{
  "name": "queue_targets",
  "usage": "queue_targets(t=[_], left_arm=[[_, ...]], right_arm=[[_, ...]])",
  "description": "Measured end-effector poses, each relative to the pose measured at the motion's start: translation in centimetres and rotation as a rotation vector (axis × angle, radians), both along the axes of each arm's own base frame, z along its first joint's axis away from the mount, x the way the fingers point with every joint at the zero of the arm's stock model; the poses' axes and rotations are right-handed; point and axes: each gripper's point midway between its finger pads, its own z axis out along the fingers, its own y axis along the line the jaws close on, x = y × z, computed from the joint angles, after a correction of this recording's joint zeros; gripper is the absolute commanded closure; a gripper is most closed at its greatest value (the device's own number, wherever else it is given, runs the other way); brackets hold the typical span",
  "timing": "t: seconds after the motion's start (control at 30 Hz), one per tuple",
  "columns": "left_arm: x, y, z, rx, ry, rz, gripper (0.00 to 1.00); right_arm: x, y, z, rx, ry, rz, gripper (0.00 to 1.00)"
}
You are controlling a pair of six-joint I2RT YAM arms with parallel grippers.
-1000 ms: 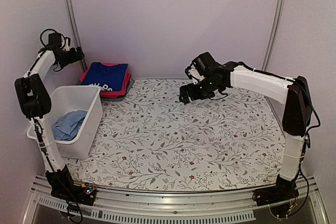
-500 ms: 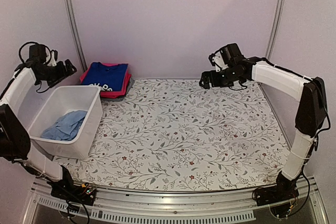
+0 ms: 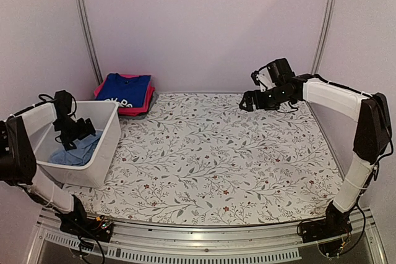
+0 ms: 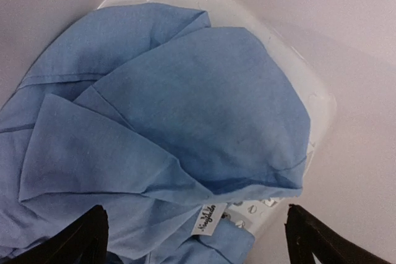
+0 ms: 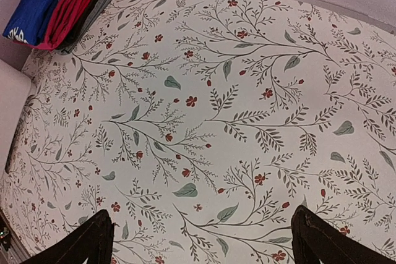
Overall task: Fold and stack the mixed laundry pile
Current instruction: Pick up the crumpled shirt from the bin.
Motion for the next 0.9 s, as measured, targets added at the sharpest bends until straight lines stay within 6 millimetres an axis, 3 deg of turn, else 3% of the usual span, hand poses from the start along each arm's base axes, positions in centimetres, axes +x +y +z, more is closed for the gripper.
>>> queue_targets(t=[0.23, 0.3, 0.37, 0.5, 0.63, 0.77, 0.83, 0.9], left_arm=[[1.5, 1.6, -6.7, 0.022, 0.156, 0.079, 0.0], [2.4, 1.7, -6.8, 0.031, 0.168, 0.081, 0.05], [3.5, 1.9, -7.2, 0.034, 0.166, 0.083, 0.26], [4.8, 1.2, -7.1, -0.006, 0.112, 0.074, 0.79], [4.7, 1.5, -6.2, -0.007, 0.06, 0.092, 1.0], [4.3, 2.2, -4.4, 0.032, 0.039, 0.111, 1.0], [4.5, 2.8, -2.4, 0.057, 0.012, 0.125, 1.0], [5.5, 3.5, 1.4, 0.083, -0.066, 0.137, 1.0]], right_arm=[[-1.1, -0.6, 0.5, 0.012, 0.002, -0.014, 0.01], [-1.3, -0.8, 1.0, 0.017, -0.006, -0.023, 0.01], [-1.5, -1.0, 1.3, 0.019, -0.01, -0.033, 0.01], [-1.7, -1.2, 1.6, 0.022, -0.012, -0.043, 0.01], [-1.7, -1.2, 1.6, 0.025, -0.012, -0.046, 0.01], [-1.7, -1.0, 1.7, 0.032, -0.017, -0.039, 0.01], [-1.6, -0.9, 1.9, 0.034, -0.022, -0.034, 0.01], [-1.4, -0.8, 2.4, 0.037, -0.034, -0.025, 0.01]])
